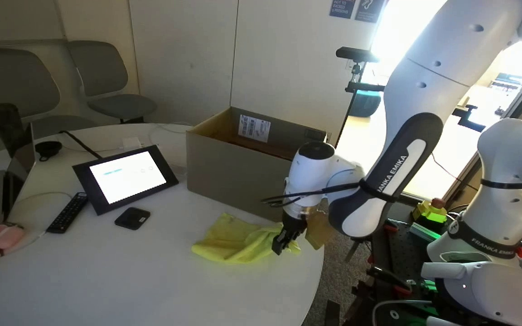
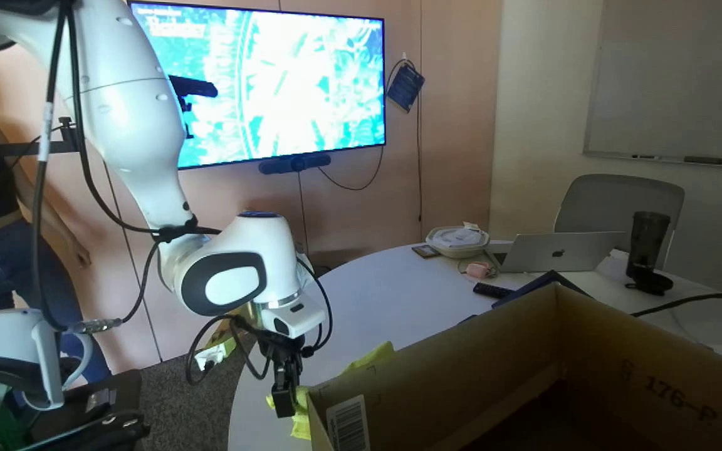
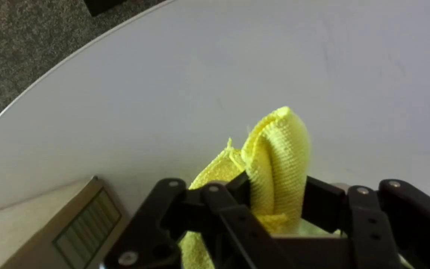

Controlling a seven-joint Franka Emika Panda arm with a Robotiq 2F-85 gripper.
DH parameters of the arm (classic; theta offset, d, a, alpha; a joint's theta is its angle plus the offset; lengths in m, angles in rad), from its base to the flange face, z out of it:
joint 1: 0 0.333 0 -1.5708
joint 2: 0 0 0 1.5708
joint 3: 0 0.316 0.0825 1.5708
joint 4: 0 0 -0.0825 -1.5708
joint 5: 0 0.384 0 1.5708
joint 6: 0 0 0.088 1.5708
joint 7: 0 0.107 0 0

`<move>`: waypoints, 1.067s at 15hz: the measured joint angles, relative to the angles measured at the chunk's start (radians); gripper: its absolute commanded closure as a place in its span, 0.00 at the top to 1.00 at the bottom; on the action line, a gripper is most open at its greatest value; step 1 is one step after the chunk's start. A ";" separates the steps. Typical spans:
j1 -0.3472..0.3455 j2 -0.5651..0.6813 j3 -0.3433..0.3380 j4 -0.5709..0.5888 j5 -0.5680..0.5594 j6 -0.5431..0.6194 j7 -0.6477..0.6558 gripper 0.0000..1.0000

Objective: Put the marker on the cloth, then fold the cloth and put it in the box

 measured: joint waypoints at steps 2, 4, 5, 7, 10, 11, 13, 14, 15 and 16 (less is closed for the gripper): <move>0.032 -0.027 -0.060 0.030 -0.064 -0.048 0.009 0.07; 0.036 -0.038 -0.089 0.091 -0.122 -0.102 0.018 0.07; 0.029 -0.037 -0.091 0.132 -0.145 -0.133 0.019 0.07; -0.002 -0.028 -0.071 0.227 -0.177 -0.203 0.018 0.07; -0.088 0.023 0.009 0.399 -0.188 -0.312 -0.002 0.07; -0.121 0.052 0.041 0.456 -0.188 -0.346 -0.010 0.07; -0.183 0.122 0.100 0.571 -0.188 -0.411 -0.034 0.07; -0.208 0.162 0.123 0.626 -0.188 -0.441 -0.047 0.07; -0.227 0.202 0.142 0.677 -0.188 -0.470 -0.058 0.07; -0.243 0.242 0.157 0.728 -0.188 -0.496 -0.067 0.07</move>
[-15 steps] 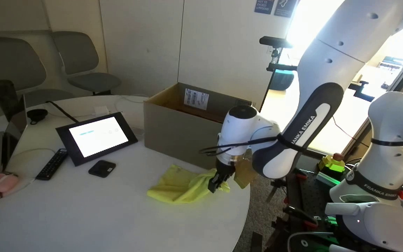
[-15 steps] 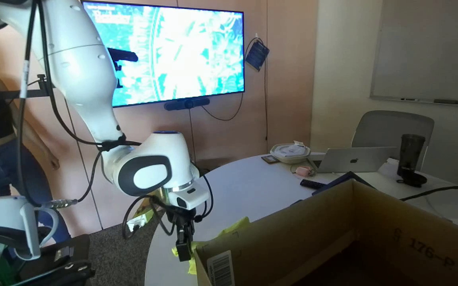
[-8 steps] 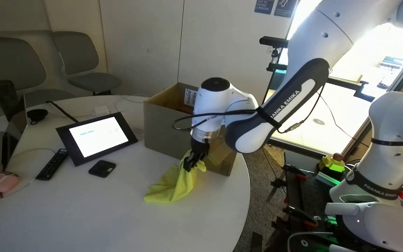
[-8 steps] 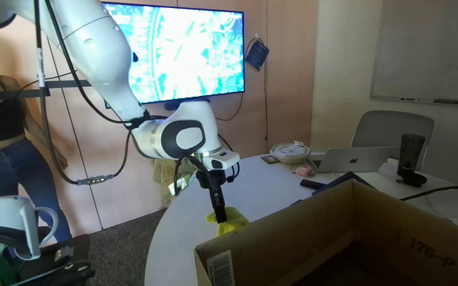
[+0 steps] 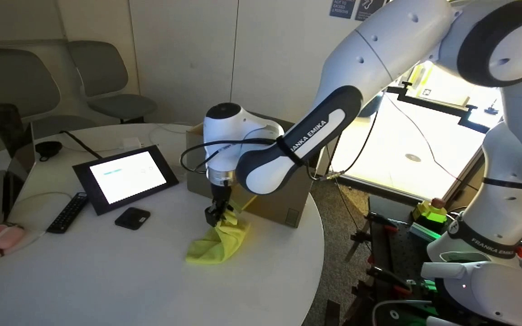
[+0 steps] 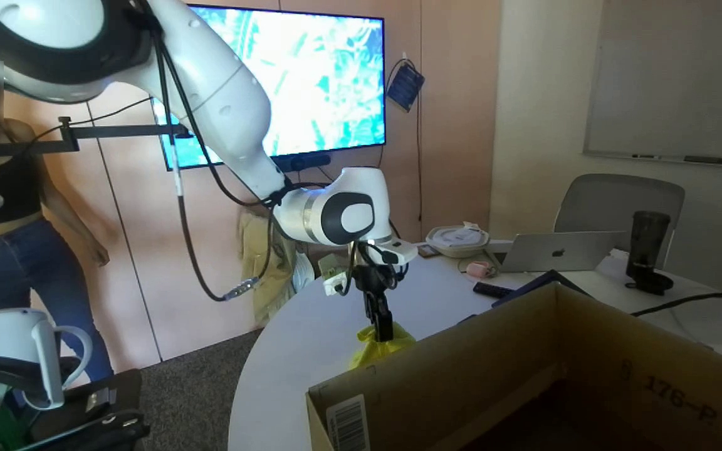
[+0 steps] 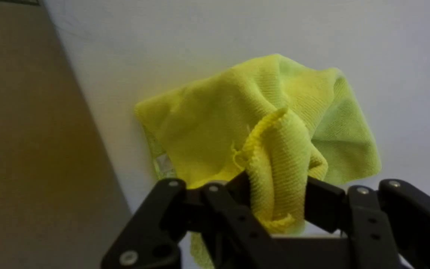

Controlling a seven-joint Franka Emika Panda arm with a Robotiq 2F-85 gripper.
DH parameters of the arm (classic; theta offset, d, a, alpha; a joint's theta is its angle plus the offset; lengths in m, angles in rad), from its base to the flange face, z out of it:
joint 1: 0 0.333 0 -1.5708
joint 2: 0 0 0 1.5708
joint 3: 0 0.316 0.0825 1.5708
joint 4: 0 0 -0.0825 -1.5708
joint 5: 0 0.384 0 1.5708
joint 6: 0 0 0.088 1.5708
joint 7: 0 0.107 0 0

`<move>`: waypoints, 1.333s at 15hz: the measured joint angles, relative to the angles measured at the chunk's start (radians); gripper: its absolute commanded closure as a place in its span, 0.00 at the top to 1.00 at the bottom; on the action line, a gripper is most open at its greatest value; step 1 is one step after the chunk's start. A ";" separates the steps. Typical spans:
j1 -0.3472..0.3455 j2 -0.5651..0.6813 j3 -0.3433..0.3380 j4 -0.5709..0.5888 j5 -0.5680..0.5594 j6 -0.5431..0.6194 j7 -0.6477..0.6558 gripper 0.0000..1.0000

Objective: Put the marker on the cloth, then fold the cloth and put it in the box

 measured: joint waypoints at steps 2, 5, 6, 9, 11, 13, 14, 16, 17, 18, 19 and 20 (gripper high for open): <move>-0.024 0.076 0.025 0.092 0.004 -0.043 -0.019 0.07; -0.043 0.163 0.051 0.188 0.011 -0.088 -0.036 0.07; -0.045 0.186 0.057 0.212 0.014 -0.101 -0.041 0.07; -0.047 0.235 0.073 0.263 0.023 -0.141 -0.056 0.08; -0.047 0.255 0.084 0.287 0.025 -0.171 -0.061 0.34; -0.047 0.269 0.093 0.309 0.027 -0.198 -0.063 0.38; -0.047 0.275 0.097 0.319 0.027 -0.211 -0.063 0.44; -0.046 0.282 0.100 0.339 0.029 -0.237 -0.063 0.60; -0.046 0.284 0.100 0.348 0.031 -0.250 -0.063 0.68; -0.046 0.285 0.100 0.356 0.031 -0.258 -0.062 0.77; -0.046 0.285 0.100 0.363 0.031 -0.265 -0.061 0.84; -0.047 0.285 0.099 0.370 0.031 -0.268 -0.061 0.91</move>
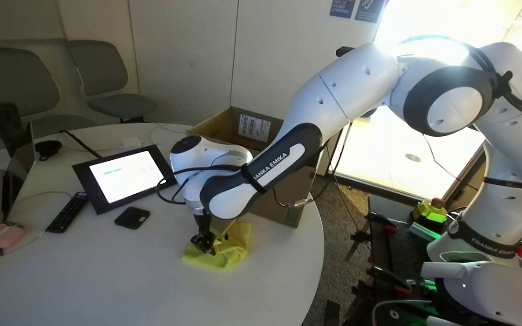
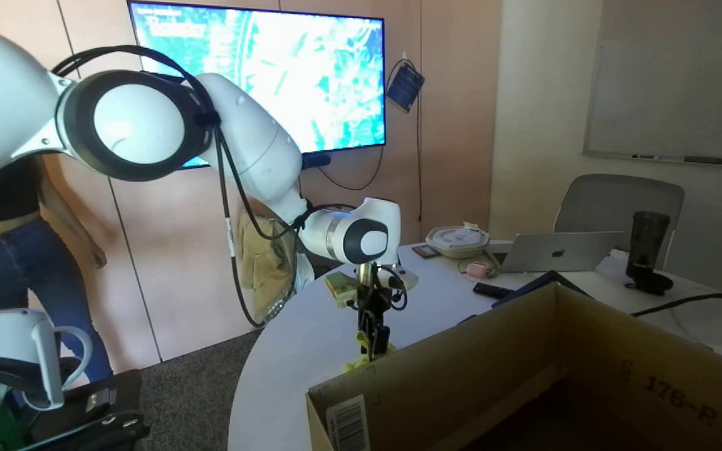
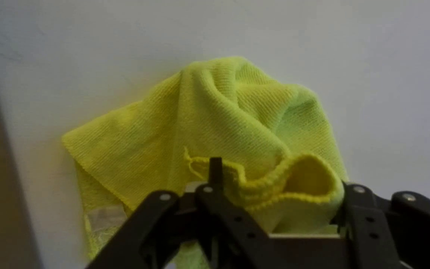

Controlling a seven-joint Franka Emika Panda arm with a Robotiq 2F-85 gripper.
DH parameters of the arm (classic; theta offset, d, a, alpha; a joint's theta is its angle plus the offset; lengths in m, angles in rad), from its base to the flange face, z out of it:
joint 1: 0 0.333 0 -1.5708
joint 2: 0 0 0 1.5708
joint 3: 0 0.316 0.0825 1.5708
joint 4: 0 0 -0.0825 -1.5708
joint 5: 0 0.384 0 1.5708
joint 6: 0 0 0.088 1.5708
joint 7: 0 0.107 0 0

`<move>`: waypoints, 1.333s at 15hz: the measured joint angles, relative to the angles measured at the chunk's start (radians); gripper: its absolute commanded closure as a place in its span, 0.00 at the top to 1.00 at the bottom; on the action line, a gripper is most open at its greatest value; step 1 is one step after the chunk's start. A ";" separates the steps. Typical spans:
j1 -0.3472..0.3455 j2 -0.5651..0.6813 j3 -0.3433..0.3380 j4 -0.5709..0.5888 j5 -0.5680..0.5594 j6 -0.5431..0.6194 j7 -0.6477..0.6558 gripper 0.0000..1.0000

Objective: Put the marker on the cloth, then fold the cloth and put it in the box

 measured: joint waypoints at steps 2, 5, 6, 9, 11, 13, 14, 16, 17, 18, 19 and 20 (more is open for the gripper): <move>0.000 -0.003 -0.002 0.014 0.000 0.000 0.000 1.00; 0.000 -0.027 0.001 0.017 0.000 0.006 -0.003 1.00; 0.000 -0.039 0.003 0.013 0.000 0.014 -0.007 1.00; 0.000 -0.074 0.014 -0.013 0.001 0.044 -0.023 0.99; -0.002 -0.094 0.026 -0.048 0.004 0.073 -0.045 1.00; -0.008 -0.106 0.042 -0.091 0.017 0.105 -0.085 1.00; -0.013 -0.109 0.052 -0.113 0.025 0.123 -0.108 1.00; -0.025 -0.110 0.070 -0.154 0.039 0.156 -0.150 1.00; -0.030 -0.110 0.076 -0.174 0.043 0.167 -0.164 1.00; -0.034 -0.110 0.077 -0.190 0.047 0.175 -0.171 1.00; -0.037 -0.109 0.077 -0.206 0.049 0.180 -0.173 1.00; -0.041 -0.109 0.076 -0.218 0.050 0.182 -0.173 1.00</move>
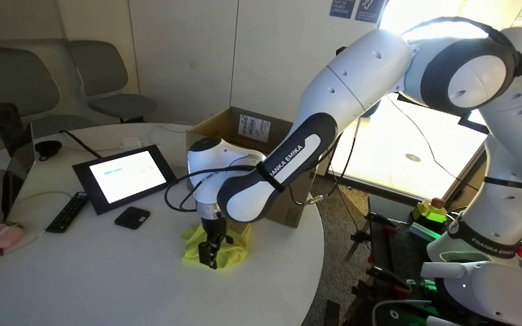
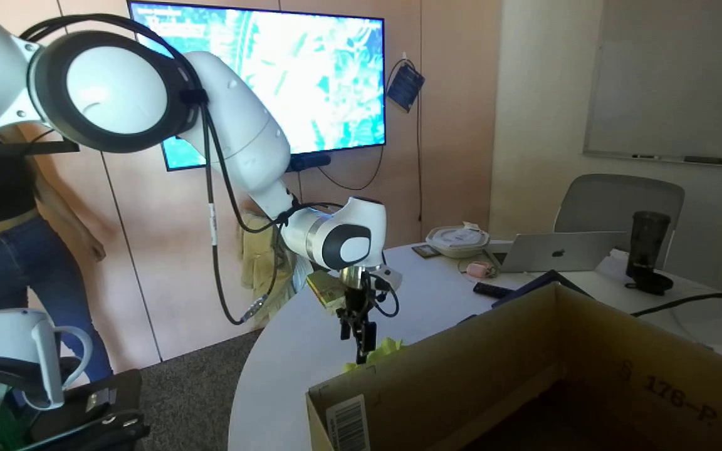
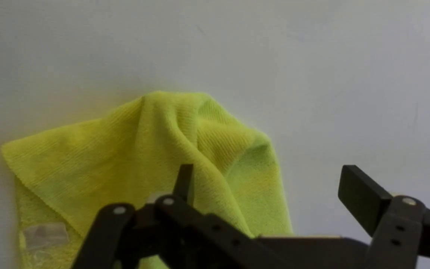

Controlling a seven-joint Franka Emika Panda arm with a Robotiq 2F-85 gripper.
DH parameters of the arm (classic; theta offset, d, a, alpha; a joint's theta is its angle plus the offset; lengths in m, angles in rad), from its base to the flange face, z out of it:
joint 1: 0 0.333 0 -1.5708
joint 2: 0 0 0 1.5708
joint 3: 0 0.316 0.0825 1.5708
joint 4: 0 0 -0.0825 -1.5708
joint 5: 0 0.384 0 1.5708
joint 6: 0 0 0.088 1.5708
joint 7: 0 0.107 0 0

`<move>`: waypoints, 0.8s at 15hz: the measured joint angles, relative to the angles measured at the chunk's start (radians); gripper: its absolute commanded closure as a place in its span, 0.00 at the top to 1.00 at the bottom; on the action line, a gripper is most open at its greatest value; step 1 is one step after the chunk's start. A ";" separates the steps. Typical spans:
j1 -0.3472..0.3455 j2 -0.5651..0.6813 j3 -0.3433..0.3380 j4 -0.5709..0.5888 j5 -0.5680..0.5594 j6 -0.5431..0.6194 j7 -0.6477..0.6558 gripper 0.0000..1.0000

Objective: Put the marker on the cloth, then fold the cloth and put it in the box

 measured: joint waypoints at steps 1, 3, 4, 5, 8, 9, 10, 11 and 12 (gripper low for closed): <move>-0.003 0.000 -0.002 -0.011 0.000 0.003 0.000 1.00; -0.008 0.000 -0.009 -0.026 0.000 0.014 0.001 1.00; -0.010 0.001 -0.014 -0.030 0.000 0.020 0.002 1.00; -0.010 0.002 -0.020 -0.033 0.000 0.028 0.003 1.00; -0.013 0.015 -0.031 -0.033 0.005 0.055 0.010 1.00; -0.015 0.022 -0.034 -0.033 0.009 0.064 0.015 1.00; -0.016 0.032 -0.037 -0.032 0.015 0.075 0.020 1.00; -0.017 0.043 -0.041 -0.031 0.021 0.084 0.027 1.00; -0.018 0.057 -0.045 -0.030 0.027 0.098 0.037 1.00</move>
